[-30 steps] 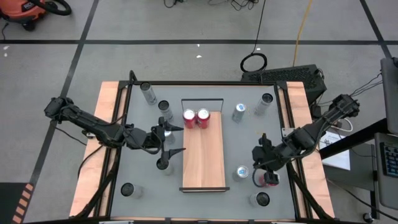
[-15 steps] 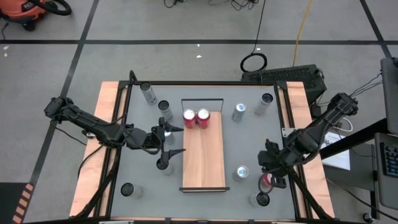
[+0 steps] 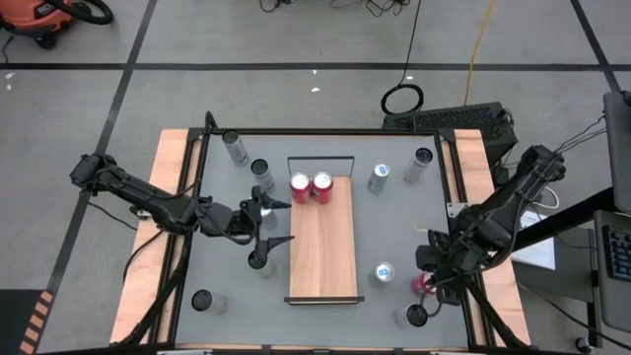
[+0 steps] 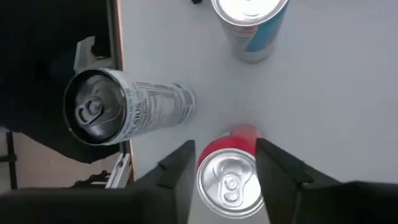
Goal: Place canned beverage on shelf
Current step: Put the red soda can on the shelf aligned with the other red soda cans on the shelf
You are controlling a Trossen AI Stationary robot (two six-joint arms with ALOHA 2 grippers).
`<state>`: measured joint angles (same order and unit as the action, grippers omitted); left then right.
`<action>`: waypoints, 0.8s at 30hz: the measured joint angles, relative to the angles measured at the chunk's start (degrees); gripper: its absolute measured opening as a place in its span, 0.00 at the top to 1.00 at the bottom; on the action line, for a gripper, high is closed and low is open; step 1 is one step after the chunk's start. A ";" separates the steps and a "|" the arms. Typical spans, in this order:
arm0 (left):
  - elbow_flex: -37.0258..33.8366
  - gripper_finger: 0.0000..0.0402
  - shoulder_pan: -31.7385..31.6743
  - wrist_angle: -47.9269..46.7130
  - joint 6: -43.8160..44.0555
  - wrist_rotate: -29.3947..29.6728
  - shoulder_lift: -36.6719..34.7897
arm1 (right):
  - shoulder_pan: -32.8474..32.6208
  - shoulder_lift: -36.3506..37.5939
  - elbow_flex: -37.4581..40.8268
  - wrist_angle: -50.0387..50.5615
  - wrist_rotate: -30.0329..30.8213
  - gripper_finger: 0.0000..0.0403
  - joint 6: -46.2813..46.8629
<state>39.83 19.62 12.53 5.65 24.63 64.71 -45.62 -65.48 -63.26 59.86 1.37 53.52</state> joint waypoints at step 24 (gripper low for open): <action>0.00 0.01 -1.57 -0.22 -0.47 3.05 -0.02 | -4.01 -5.44 0.09 5.14 0.06 0.28 -9.90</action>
<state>39.83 18.04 12.32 5.18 27.68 64.69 -49.63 -70.92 -63.17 64.99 1.43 43.62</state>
